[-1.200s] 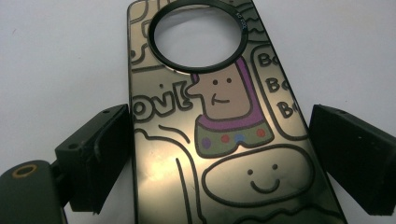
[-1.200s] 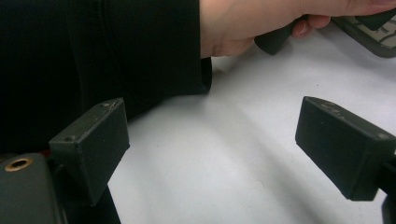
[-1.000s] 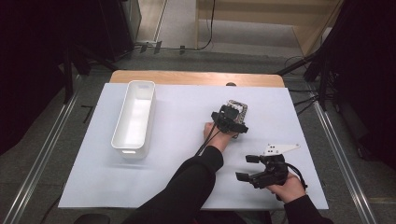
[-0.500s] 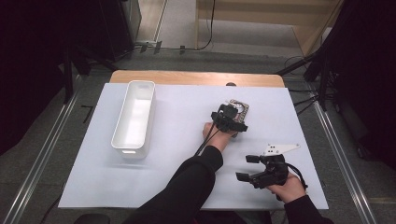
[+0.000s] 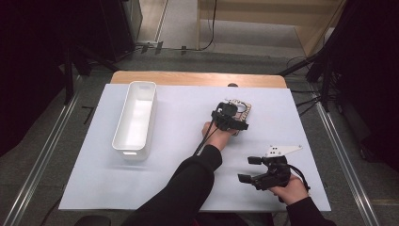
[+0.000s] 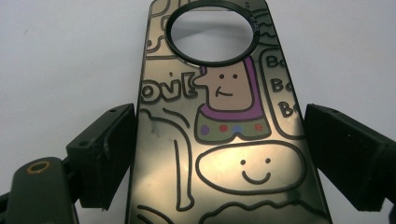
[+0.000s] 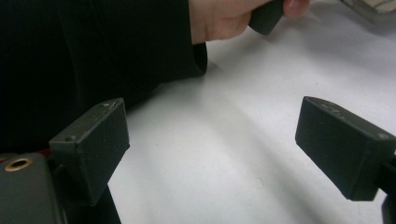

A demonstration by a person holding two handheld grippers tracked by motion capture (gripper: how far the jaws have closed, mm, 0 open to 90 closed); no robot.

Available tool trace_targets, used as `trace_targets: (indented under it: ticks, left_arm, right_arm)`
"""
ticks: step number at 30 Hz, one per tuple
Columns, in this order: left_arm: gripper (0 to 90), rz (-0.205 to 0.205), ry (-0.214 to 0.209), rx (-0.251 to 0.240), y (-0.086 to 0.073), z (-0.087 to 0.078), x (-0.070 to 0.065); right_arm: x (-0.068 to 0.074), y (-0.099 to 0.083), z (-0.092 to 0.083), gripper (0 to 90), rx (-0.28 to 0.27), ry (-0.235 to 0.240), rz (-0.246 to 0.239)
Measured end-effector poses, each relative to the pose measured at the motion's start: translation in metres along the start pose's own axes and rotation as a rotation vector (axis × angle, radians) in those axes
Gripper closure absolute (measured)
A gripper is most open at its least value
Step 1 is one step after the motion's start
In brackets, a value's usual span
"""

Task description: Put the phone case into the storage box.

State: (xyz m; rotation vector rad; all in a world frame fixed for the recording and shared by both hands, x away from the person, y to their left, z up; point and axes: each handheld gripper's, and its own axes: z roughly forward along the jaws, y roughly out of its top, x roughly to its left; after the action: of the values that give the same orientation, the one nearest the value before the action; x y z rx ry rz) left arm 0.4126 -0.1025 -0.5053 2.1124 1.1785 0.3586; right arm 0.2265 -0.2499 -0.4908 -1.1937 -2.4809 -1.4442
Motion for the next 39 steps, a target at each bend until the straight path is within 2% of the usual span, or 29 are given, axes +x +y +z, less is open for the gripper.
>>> trace_targets:
  ticks: [8, 11, 17, 18, 24, 26, 39]
  left_arm:
    - [11.4, -0.005, -0.030, -0.024, 0.006, -0.012, 0.005]
    - [11.5, -0.016, -0.055, -0.031, 0.009, -0.018, 0.007]
    - [11.5, -0.007, -0.090, -0.028, 0.012, -0.027, 0.009]
    - [11.5, -0.023, -0.103, -0.028, 0.012, -0.029, 0.010]
    - [11.4, -0.039, -0.143, -0.031, 0.014, -0.038, 0.016]
    - [11.5, -0.059, -0.163, -0.033, 0.014, -0.041, 0.019]
    - [11.5, -0.090, -0.229, -0.058, 0.011, -0.065, 0.036]
  right_arm:
    - [0.000, 0.000, 0.000, 8.8, 0.004, 0.000, 0.003]
    - [0.000, 0.000, 0.001, 8.8, 0.004, 0.000, 0.003]
    - [0.000, 0.000, 0.001, 8.9, 0.005, -0.002, 0.000]
    - [0.000, 0.000, 0.001, 8.9, 0.006, -0.002, -0.001]
    - [0.000, 0.000, 0.002, 8.8, 0.007, -0.004, 0.000]
    - [0.000, 0.000, 0.002, 8.8, 0.008, -0.005, -0.001]
    - [-0.002, 0.000, 0.002, 8.8, 0.012, -0.012, 0.012]
